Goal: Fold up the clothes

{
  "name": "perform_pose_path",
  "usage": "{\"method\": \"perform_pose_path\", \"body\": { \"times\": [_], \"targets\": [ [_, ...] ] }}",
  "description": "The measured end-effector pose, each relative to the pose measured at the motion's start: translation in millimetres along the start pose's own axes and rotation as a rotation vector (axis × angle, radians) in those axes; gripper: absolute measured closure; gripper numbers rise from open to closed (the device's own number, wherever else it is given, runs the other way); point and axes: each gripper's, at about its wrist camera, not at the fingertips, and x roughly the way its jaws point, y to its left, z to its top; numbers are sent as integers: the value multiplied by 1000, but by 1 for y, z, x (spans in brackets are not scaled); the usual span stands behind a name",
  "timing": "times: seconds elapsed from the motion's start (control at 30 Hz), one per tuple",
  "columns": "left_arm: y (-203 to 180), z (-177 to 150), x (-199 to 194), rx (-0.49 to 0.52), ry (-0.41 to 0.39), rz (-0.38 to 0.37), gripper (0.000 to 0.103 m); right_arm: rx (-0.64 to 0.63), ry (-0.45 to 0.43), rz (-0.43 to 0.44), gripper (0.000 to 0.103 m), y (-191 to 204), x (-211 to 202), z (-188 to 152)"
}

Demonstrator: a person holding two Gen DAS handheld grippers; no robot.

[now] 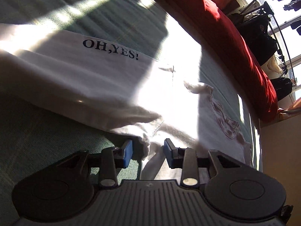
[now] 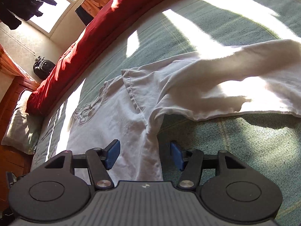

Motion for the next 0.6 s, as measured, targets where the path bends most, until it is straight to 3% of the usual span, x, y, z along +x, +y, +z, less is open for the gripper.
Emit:
{"method": "perform_pose_path", "body": {
  "times": [0.13,0.23,0.3,0.5,0.6],
  "targets": [
    [0,2,8,1,-29,-34,67,16,-10,27,39,-6,13,5],
    [-10,0,8,62,-65,14,80,3,-22,57,46,-3,21,10],
    [-17,0,4,127,-92,61,96,-37,-15,34,94,2,25,13],
    [-27,8,-8,237,-142,131,98,-135,-53,-97,94,9,19,20],
    [-24,5,8,257,-87,196,91,-176,-59,-184,93,8,25,21]
  ]
}}
